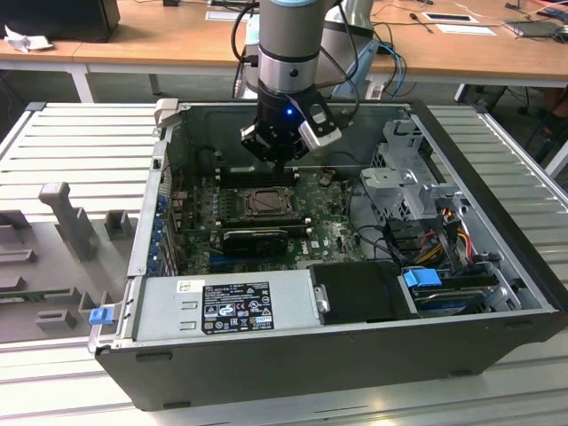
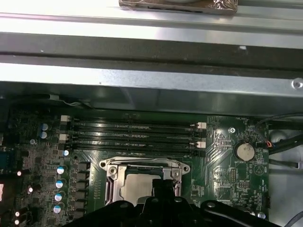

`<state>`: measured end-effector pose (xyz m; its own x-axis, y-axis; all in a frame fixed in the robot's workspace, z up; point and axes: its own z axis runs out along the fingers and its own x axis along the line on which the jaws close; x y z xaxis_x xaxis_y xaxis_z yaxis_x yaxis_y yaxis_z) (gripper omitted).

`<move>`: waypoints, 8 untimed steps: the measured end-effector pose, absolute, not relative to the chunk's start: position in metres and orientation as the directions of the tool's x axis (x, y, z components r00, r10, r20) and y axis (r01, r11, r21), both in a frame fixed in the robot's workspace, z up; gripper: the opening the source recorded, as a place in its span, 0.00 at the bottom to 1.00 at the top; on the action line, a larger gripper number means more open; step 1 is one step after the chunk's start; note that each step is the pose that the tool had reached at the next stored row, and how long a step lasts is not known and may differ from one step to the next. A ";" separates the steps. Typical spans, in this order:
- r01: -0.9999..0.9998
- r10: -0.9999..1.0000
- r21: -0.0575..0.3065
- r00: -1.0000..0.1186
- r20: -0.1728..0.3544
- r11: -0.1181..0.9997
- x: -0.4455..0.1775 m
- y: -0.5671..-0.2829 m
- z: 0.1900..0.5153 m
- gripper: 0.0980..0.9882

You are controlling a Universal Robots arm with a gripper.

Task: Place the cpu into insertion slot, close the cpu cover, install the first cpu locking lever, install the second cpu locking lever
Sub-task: 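Install the second cpu locking lever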

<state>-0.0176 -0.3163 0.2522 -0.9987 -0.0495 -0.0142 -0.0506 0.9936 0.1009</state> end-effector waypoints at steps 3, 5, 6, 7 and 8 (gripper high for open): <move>-0.051 -0.050 0.101 -0.999 -0.014 0.994 -0.018 -0.317 0.259 0.01; -0.051 -0.050 0.101 -0.999 -0.014 0.994 -0.018 -0.321 0.259 0.01; -0.051 -0.050 0.101 -0.999 -0.014 0.994 -0.018 -0.322 0.259 0.01; -0.051 -0.050 0.101 -0.999 -0.014 0.994 -0.018 -0.325 0.259 0.01; -0.051 -0.050 0.101 -0.999 -0.014 0.994 -0.018 -0.327 0.259 0.01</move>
<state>-0.0176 -0.3267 0.2592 -0.9987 -0.0496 -0.0142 -0.0508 0.9936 0.1011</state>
